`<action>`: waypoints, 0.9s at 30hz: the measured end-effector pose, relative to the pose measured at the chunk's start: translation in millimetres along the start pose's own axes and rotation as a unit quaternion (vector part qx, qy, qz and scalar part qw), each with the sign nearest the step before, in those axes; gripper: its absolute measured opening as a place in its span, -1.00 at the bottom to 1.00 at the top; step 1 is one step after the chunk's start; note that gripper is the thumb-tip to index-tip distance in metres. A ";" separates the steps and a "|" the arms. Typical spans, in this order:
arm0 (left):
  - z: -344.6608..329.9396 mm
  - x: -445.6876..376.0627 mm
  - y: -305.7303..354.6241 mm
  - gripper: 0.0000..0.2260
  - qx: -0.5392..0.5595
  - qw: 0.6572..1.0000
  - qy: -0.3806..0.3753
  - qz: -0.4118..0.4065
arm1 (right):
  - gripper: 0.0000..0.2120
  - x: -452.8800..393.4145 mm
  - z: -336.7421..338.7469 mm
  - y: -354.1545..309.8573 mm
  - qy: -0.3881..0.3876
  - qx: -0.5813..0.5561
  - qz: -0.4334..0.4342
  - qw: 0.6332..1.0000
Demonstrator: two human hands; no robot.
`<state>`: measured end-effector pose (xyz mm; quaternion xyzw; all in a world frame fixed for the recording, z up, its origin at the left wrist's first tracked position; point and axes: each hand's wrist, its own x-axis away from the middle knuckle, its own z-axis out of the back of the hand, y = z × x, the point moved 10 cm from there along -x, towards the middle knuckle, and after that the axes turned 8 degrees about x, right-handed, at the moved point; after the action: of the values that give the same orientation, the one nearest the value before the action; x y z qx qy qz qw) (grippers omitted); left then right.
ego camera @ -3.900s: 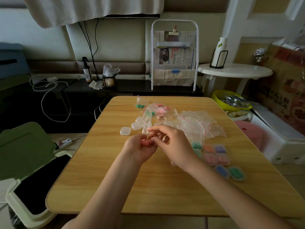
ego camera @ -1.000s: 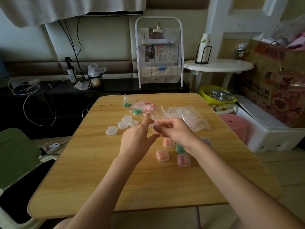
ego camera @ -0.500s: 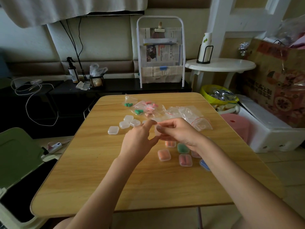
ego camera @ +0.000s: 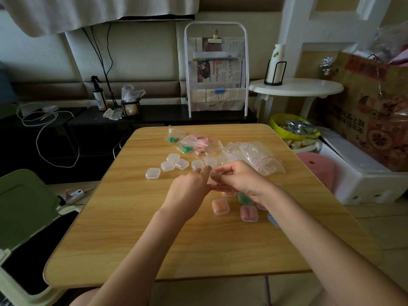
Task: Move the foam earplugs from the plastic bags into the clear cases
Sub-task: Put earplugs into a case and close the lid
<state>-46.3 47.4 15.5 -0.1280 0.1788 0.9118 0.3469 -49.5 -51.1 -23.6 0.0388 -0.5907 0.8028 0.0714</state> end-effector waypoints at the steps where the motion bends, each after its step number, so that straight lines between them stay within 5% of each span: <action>1: 0.2 -0.2 0.7 -0.64 -0.008 1.000 0.001 -0.001 | -0.64 -0.1 0.4 -0.6 0.004 0.006 -0.002 1.000; 8: 3.3 1.0 -7.2 -0.61 0.008 1.000 0.013 0.018 | -0.69 2.8 9.9 -11.8 0.054 -0.012 0.030 0.998; 14: 9.6 2.9 -26.5 -0.63 0.215 0.972 0.048 0.087 | -0.80 5.0 22.1 -28.3 0.062 -0.073 0.089 0.991; 19: -2.2 -1.1 -30.0 -0.78 0.378 0.919 0.019 0.105 | -0.75 11.5 -0.3 -44.4 -0.030 -0.111 0.150 0.982; 21: -7.1 0.3 -28.0 -0.84 0.494 0.859 0.001 0.132 | -0.77 12.9 -0.5 -47.8 -0.018 -0.118 0.168 0.979; 24: -20.6 4.8 -31.2 -0.83 0.671 0.710 0.007 0.213 | -0.81 14.5 13.4 -51.2 0.053 -0.114 0.193 0.973; 27: -33.7 5.2 -33.5 -0.80 0.776 0.572 0.016 0.266 | -0.83 20.1 15.3 -56.1 0.096 0.029 0.216 0.971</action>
<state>-23.6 59.8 -24.8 0.2292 0.8493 0.4726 0.0523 -60.6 -48.0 36.8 -0.1651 -0.5515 0.8162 -0.0485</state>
